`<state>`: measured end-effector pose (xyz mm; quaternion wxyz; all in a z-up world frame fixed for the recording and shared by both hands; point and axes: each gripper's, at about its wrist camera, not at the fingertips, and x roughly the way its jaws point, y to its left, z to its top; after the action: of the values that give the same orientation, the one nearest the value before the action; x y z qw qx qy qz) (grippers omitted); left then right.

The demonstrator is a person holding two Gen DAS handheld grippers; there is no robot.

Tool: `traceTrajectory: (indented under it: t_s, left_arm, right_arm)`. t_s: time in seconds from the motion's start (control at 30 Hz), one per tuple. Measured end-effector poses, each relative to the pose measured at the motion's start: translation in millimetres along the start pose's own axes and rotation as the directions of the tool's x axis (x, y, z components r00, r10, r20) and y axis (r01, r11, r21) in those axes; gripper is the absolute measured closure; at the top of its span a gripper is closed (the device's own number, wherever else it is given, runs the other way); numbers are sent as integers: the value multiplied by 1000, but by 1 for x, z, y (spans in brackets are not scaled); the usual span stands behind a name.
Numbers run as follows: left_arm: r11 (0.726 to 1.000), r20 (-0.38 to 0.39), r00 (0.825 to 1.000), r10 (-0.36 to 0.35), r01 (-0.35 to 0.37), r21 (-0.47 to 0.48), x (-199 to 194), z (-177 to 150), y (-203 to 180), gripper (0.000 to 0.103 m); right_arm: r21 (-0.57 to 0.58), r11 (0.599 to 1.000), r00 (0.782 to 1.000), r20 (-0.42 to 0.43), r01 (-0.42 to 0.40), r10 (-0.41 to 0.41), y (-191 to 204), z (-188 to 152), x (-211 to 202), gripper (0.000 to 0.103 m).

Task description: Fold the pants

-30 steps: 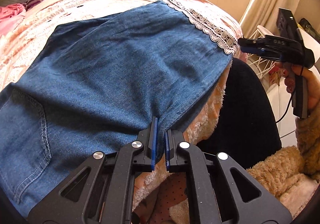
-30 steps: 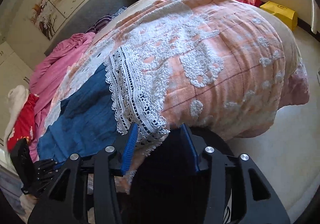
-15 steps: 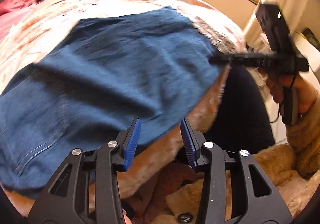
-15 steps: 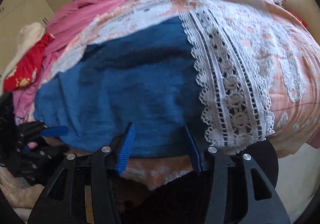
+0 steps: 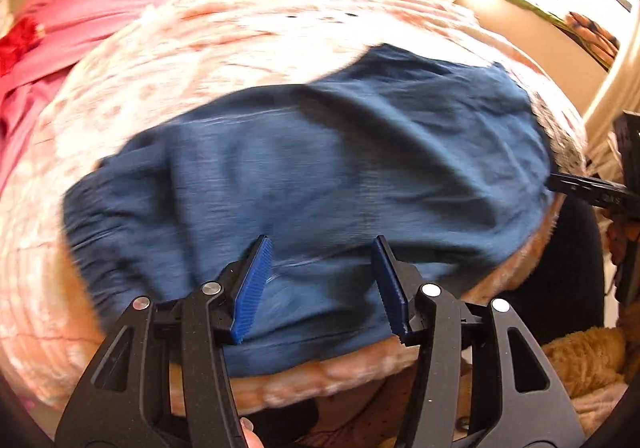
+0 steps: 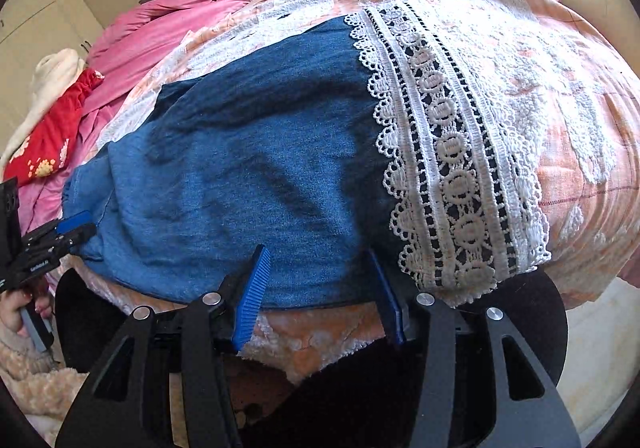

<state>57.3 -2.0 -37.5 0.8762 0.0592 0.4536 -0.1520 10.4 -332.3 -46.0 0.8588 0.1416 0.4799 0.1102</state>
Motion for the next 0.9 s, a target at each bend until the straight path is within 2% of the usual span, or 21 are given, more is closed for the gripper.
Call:
traceTrajectory:
  t_s: [0.07, 0.13, 0.2, 0.3, 0.4, 0.47, 0.53, 0.63, 0.7, 0.73, 0.77, 0.8, 0.9]
  left_arm:
    - [999, -6, 1000, 2, -2, -36, -2, -2, 16, 64]
    - [994, 16, 998, -57, 58, -90, -12, -2, 24, 64]
    - [990, 43, 997, -69, 73, -120, -26, -2, 29, 60]
    - [989, 107, 994, -25, 40, -139, -56, -2, 35, 53]
    - [984, 144, 989, 41, -15, -176, -78, -4, 49, 38]
    - [976, 109, 988, 104, -81, -201, -76, -4, 58, 34]
    - [968, 73, 989, 128, -109, -225, -70, -7, 68, 32]
    - [954, 28, 994, 102, -90, -288, -50, -12, 77, 32]
    - [957, 20, 997, 72, -64, -282, -38, -13, 71, 32]
    - [961, 21, 997, 69, -61, -271, -35, -14, 69, 36]
    - [966, 15, 997, 78, -72, -249, -30, -15, 63, 55]
    - [968, 2, 995, 95, -92, -235, -27, -17, 61, 61]
    - [967, 8, 993, 117, -112, -228, -29, -17, 60, 67]
  right_arm:
    - [-3, 1000, 1000, 0, 1, -1, 0, 0, 1, 54]
    - [-11, 1000, 1000, -4, -4, 4, 2, 1, 2, 49]
    - [-15, 1000, 1000, -6, 7, -7, 5, 2, 2, 49]
    - [-4, 1000, 1000, 12, 14, -14, 11, 4, -3, 47]
    - [-20, 1000, 999, 41, -17, 18, 21, 7, -11, 45]
    - [-45, 998, 998, 53, -40, 42, 31, 11, -13, 44]
    - [-74, 996, 997, 62, -50, 55, 42, 16, -13, 40]
    - [-121, 991, 997, 49, -55, 62, 56, 25, -7, 40]
    - [-151, 987, 998, 32, -51, 57, 64, 31, -1, 40]
    - [-160, 986, 998, 26, -51, 56, 67, 33, 1, 40]
    - [-168, 984, 998, 24, -53, 57, 69, 36, 5, 40]
    - [-170, 984, 998, 16, -54, 57, 69, 37, 8, 40]
    - [-152, 988, 999, -20, -35, 32, 66, 36, 19, 40]
